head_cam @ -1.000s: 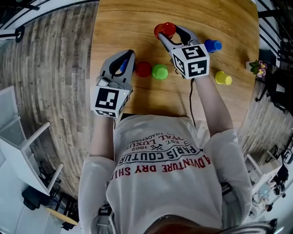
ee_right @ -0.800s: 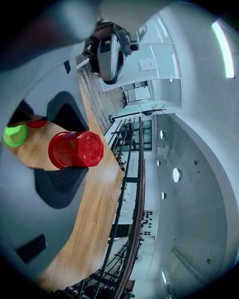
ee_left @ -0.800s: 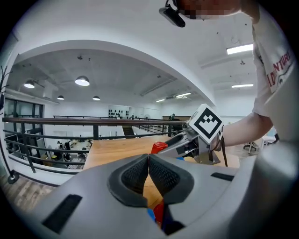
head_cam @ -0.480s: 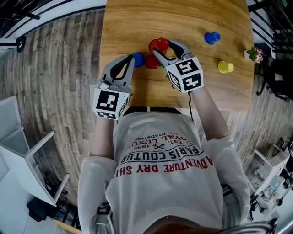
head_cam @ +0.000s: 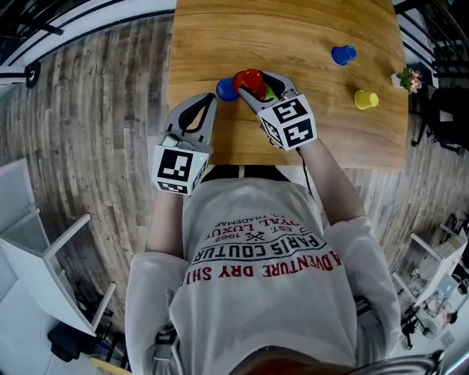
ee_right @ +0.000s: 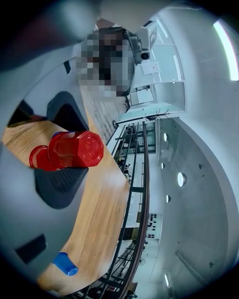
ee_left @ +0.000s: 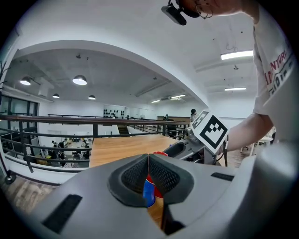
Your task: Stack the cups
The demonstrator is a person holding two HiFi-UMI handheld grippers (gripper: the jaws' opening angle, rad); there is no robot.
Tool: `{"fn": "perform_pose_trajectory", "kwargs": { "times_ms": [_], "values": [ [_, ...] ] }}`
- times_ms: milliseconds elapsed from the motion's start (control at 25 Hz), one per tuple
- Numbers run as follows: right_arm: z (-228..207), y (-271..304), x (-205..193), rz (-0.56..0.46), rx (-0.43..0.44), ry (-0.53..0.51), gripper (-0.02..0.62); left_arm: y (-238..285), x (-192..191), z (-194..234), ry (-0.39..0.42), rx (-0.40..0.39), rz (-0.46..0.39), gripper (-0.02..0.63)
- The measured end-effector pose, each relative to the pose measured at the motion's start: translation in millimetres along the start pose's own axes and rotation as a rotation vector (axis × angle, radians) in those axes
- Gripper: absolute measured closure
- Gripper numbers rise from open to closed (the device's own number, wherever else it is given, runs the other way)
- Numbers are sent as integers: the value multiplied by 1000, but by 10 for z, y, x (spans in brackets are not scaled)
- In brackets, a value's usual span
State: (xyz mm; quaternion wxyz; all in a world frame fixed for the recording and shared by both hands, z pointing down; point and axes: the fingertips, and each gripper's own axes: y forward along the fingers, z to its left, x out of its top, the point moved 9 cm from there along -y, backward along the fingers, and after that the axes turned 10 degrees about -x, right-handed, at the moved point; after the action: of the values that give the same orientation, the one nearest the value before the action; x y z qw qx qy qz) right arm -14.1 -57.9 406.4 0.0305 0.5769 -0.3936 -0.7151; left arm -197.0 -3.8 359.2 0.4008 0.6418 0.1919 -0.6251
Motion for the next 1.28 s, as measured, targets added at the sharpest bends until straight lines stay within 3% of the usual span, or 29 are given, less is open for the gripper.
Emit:
{"fn": "perform_pose_trajectory", "kwargs": {
  "times_ms": [600,720,1280],
  "values": [
    [151,168,-111,29,-19,12,343,-123,-117,86,-22,-9,8,589],
    [176,122,-118,11,-39,12,312,-103,-94,63,-21,-27,0,589],
    [-240,-700,-437,-98,-220,203,296,472,21,-485,51,-245,19,589]
  ]
}}
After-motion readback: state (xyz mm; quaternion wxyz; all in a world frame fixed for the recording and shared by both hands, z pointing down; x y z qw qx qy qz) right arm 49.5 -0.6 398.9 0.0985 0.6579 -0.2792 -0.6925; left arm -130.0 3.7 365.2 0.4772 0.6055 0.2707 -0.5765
